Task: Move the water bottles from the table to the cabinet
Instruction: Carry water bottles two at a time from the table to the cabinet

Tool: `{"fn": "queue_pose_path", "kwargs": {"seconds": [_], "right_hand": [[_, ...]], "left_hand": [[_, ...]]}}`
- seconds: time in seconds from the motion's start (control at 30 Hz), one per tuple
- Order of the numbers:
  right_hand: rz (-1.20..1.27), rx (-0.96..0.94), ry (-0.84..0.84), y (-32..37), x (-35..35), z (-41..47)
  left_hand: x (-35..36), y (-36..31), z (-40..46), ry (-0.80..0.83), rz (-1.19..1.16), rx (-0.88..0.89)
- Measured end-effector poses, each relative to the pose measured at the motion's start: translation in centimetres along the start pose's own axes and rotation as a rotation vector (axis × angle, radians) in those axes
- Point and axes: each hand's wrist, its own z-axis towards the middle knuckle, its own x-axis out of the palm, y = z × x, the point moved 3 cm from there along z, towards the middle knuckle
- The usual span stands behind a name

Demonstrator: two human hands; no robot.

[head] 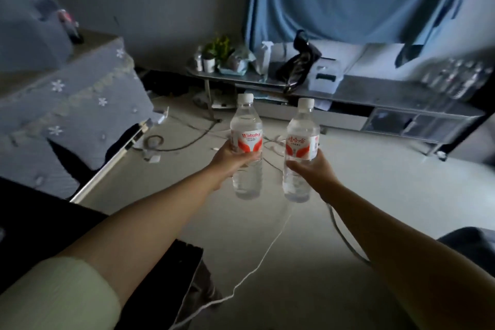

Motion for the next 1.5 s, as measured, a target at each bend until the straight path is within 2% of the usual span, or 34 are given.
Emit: {"fn": "queue_pose_path", "kwargs": {"seconds": [0.27, 0.6, 0.73, 1.07, 1.27, 1.5], "right_hand": [[0.072, 0.044, -0.214, -3.7, -14.7, -1.5], [0.085, 0.125, -0.517, -9.6, -28.0, -3.3], [0.068, 0.139, -0.641, -11.1, -32.3, -1.7], [0.062, 0.173, -0.768, -13.1, -40.1, 5.4], [0.070, 0.189, -0.763, -15.4, -45.6, 8.7], [0.094, 0.150, -0.712, -18.1, -56.8, 14.2]], "left_hand": [[15.8, -2.2, 6.6, 0.281, 0.052, -0.006], [32.7, -4.8, 12.0, 0.650, 0.098, 0.042], [37.9, -5.3, 15.5, 0.705, 0.118, -0.006], [47.2, -8.9, 24.8, 0.824, 0.200, -0.011], [54.3, -10.0, 28.6, 0.887, 0.239, -0.013], [65.1, -12.6, 34.3, 0.871, 0.261, -0.004]]}}
